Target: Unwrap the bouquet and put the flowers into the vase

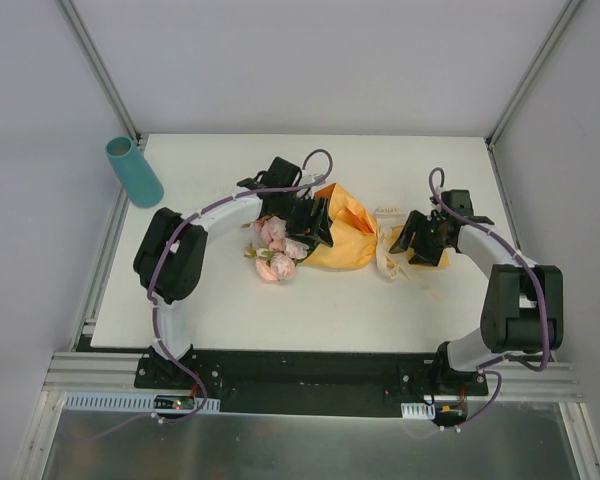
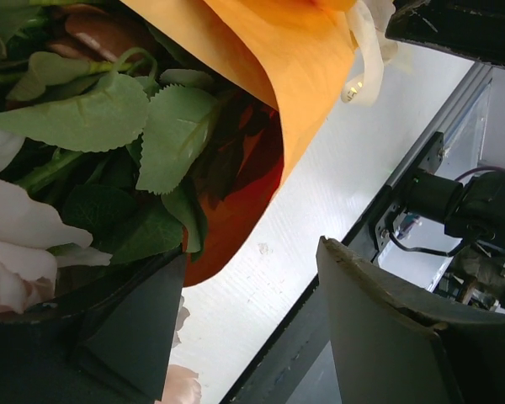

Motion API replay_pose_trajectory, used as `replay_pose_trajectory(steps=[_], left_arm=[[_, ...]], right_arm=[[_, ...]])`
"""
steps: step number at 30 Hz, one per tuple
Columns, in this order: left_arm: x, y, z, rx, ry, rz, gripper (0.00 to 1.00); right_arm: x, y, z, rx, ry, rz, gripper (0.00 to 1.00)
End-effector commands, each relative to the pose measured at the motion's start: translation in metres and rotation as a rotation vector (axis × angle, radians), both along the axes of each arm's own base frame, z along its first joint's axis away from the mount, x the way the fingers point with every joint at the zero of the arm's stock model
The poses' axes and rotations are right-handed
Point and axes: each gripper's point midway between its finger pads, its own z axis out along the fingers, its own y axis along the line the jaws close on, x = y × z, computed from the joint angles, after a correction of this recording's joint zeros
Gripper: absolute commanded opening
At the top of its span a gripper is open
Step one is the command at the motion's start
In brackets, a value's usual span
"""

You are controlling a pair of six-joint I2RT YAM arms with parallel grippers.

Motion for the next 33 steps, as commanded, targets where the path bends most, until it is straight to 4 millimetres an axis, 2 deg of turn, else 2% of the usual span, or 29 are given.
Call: replay_pose_trajectory(steps=[1,5,10,19,23,26,29,33], left_arm=[[0.007,-0.008,0.008,-0.037,-0.047,-0.036,0.64],[0.008,-0.008,0.006,-0.038,-0.042,-0.036,0.6],[0.005,-0.012,0.003,-0.053,-0.016,-0.043,0.57],[0.004,-0.014,0.002,-0.062,-0.005,-0.043,0.56],[0.004,-0.016,0.001,-0.064,0.004,-0.037,0.54],[0.003,-0.017,0.0,-0.059,0.011,-0.028,0.52],[0.003,-0.018,-0.003,-0.056,0.022,-0.023,0.48],[0.004,-0.018,-0.004,-0.05,0.024,-0.016,0.35]], right_arm=[[0.014,0.012,0.01,0.073,-0.045,0.059,0.68],[0.012,0.019,0.011,0.111,-0.045,0.078,0.59],[0.009,0.027,0.014,0.16,-0.044,0.086,0.39],[0.014,0.024,0.019,0.153,-0.05,0.053,0.28],[0.016,0.021,0.02,0.143,-0.049,0.028,0.15],[0.017,0.022,0.022,0.148,-0.049,0.015,0.01],[0.018,0.021,0.026,0.147,-0.056,-0.002,0.0],[0.02,0.016,0.031,0.125,-0.073,-0.041,0.0]])
